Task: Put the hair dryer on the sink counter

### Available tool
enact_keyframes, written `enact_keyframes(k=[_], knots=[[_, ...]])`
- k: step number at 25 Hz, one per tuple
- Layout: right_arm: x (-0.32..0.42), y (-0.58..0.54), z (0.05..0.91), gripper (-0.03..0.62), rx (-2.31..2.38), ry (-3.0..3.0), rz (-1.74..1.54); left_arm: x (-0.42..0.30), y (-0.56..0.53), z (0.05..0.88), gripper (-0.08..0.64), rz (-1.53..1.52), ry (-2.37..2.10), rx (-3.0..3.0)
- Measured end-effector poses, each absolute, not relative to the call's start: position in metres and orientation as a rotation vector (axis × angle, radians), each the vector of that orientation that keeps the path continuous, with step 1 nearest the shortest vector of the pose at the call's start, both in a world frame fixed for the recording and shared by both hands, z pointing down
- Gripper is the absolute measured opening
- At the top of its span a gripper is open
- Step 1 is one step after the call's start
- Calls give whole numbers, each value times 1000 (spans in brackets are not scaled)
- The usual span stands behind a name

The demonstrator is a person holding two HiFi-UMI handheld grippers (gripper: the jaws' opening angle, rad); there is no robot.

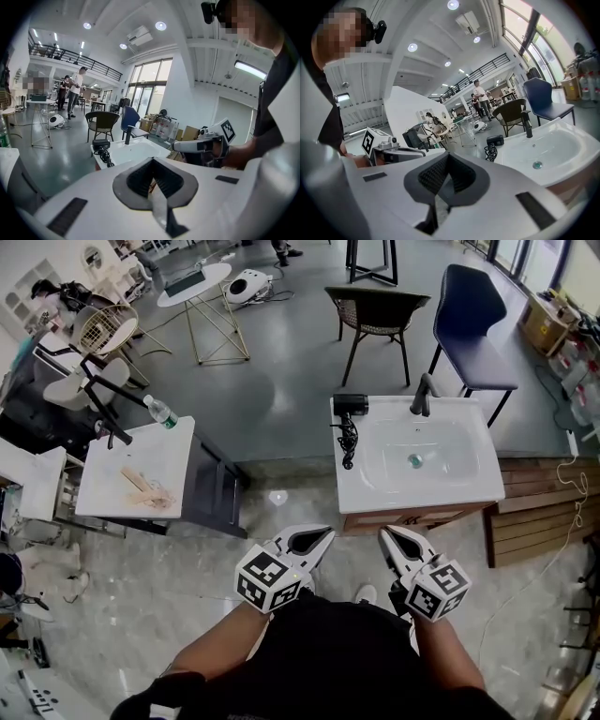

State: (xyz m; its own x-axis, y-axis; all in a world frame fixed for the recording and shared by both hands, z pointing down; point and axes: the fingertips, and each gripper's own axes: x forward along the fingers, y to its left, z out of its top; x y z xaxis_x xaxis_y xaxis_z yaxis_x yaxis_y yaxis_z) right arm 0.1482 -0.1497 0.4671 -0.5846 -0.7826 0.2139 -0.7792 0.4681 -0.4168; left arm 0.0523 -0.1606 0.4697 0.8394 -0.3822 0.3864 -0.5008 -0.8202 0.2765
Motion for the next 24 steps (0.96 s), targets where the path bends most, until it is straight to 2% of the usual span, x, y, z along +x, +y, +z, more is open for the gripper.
enact_keyframes(k=[24], knots=[[149, -152, 470, 3, -1446, 2680, -777, 51, -164, 466, 0, 447, -659, 2659]])
